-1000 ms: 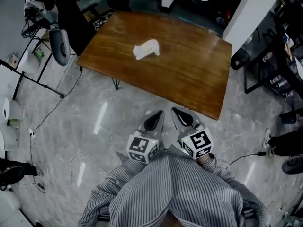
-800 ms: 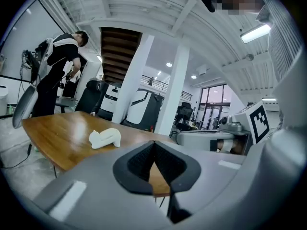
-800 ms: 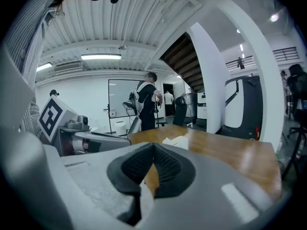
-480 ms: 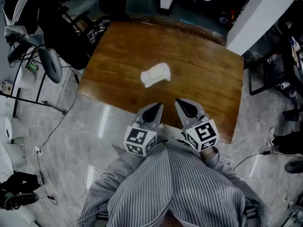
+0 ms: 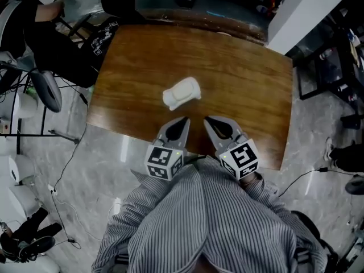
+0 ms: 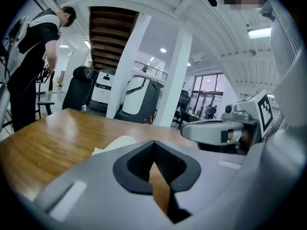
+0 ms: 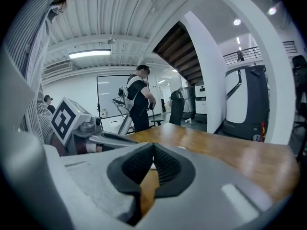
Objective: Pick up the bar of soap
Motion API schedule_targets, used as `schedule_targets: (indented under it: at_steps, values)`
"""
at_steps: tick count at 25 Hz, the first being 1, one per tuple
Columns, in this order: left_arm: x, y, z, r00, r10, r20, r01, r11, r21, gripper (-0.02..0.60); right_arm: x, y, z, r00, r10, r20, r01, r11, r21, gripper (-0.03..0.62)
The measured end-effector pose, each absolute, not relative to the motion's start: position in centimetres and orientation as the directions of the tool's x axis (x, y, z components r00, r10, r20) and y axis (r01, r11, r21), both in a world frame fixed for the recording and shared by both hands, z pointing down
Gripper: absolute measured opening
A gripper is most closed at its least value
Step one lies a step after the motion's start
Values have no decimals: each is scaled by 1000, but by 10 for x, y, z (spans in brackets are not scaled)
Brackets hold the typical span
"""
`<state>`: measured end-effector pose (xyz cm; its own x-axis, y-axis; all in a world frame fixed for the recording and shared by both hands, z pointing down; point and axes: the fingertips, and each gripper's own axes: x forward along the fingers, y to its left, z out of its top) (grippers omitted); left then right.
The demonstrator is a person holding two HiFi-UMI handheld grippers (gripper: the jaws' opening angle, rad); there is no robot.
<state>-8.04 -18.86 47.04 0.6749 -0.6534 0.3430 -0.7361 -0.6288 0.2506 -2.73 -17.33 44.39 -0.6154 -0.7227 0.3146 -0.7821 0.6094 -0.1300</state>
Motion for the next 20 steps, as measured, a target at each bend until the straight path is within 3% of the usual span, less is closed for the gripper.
schedule_targets:
  at_steps: [6,10,20]
  values:
    - [-82,-217,481,666,-614,423,-720,-676,154,6,-27,-189,455,-638,-682,358,-760,632,-151,3]
    - [-78,-243,497,669,-529,521,-637,-770,35,26,-27,-199,466,-650,-658,380,-749,639,-176,3]
    - [-78,-307,556,509,-364,780,-350,-915,-198,221,-9,-208,488,-619,-665,418,-779,586,-222,3]
